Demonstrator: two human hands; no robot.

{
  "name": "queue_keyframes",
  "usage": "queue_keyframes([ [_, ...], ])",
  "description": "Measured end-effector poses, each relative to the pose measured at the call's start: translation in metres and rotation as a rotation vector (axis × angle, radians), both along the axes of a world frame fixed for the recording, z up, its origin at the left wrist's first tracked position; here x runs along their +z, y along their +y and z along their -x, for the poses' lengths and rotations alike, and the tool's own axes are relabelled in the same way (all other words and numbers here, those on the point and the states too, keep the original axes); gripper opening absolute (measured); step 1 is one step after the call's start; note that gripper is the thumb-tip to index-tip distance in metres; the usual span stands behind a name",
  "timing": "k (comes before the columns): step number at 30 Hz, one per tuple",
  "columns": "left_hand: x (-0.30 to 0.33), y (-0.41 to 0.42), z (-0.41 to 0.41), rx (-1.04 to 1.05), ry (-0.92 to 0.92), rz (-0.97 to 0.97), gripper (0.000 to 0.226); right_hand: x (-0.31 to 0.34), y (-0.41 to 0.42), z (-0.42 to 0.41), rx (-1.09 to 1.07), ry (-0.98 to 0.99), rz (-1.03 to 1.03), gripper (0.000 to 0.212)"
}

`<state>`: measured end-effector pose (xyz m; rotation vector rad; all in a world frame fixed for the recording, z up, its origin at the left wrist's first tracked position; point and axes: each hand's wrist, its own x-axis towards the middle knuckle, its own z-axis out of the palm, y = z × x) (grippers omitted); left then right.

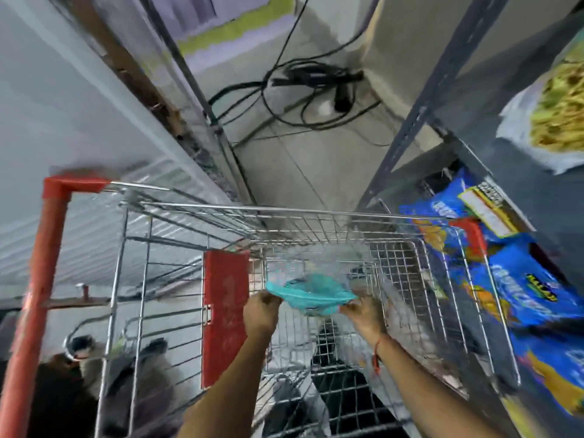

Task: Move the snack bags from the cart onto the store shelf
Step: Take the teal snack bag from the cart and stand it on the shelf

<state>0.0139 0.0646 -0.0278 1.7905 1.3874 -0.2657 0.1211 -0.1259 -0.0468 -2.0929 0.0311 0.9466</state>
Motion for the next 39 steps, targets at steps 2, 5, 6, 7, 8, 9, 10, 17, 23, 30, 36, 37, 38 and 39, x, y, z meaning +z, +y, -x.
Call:
queue_keyframes([
  [2,0.002,0.000,-0.004,0.019,0.001,-0.008,0.014,0.000,-0.001,0.000,-0.025,-0.042,0.012,0.016],
  [5,0.010,-0.001,-0.013,-0.025,-0.031,-0.023,0.011,0.005,-0.005,-0.002,-0.074,-0.109,0.009,0.033],
  [6,0.013,-0.002,-0.016,-0.049,-0.050,-0.026,0.010,0.007,-0.008,-0.003,-0.093,-0.128,0.001,0.032],
  [7,0.016,-0.004,-0.021,-0.081,-0.076,-0.032,0.008,0.012,-0.012,-0.004,-0.104,-0.151,0.001,0.028],
  [8,0.020,-0.005,-0.025,-0.111,-0.098,-0.037,0.007,0.017,-0.016,-0.005,-0.113,-0.170,-0.005,0.022],
  [9,0.024,-0.007,-0.029,-0.136,-0.119,-0.039,0.008,0.024,-0.019,-0.006,-0.125,-0.178,-0.012,0.017],
  [10,0.031,-0.009,-0.033,-0.163,-0.147,-0.035,0.009,0.032,-0.023,-0.007,-0.146,-0.188,-0.023,0.015],
  [17,0.111,-0.035,-0.057,-0.365,-0.445,-0.040,0.018,0.122,-0.062,0.007,-0.318,-0.450,0.012,0.037],
  [23,0.234,-0.068,-0.085,-0.553,-0.803,-0.036,0.020,0.253,-0.104,0.014,-0.401,-0.816,0.079,0.023],
  [30,0.406,-0.126,-0.112,-0.755,-1.126,0.012,0.017,0.429,-0.162,0.048,-0.590,-1.145,0.099,0.024],
  [36,0.522,-0.186,-0.116,-0.798,-1.296,0.057,0.018,0.544,-0.209,0.081,-0.635,-1.325,0.135,0.022],
  [37,0.534,-0.194,-0.116,-0.796,-1.311,0.097,0.017,0.556,-0.217,0.085,-0.637,-1.340,0.124,0.025],
  [38,0.543,-0.201,-0.116,-0.797,-1.324,0.130,0.015,0.565,-0.223,0.088,-0.647,-1.353,0.122,0.026],
  [39,0.550,-0.208,-0.116,-0.802,-1.336,0.146,0.013,0.573,-0.227,0.090,-0.654,-1.366,0.134,0.028],
])
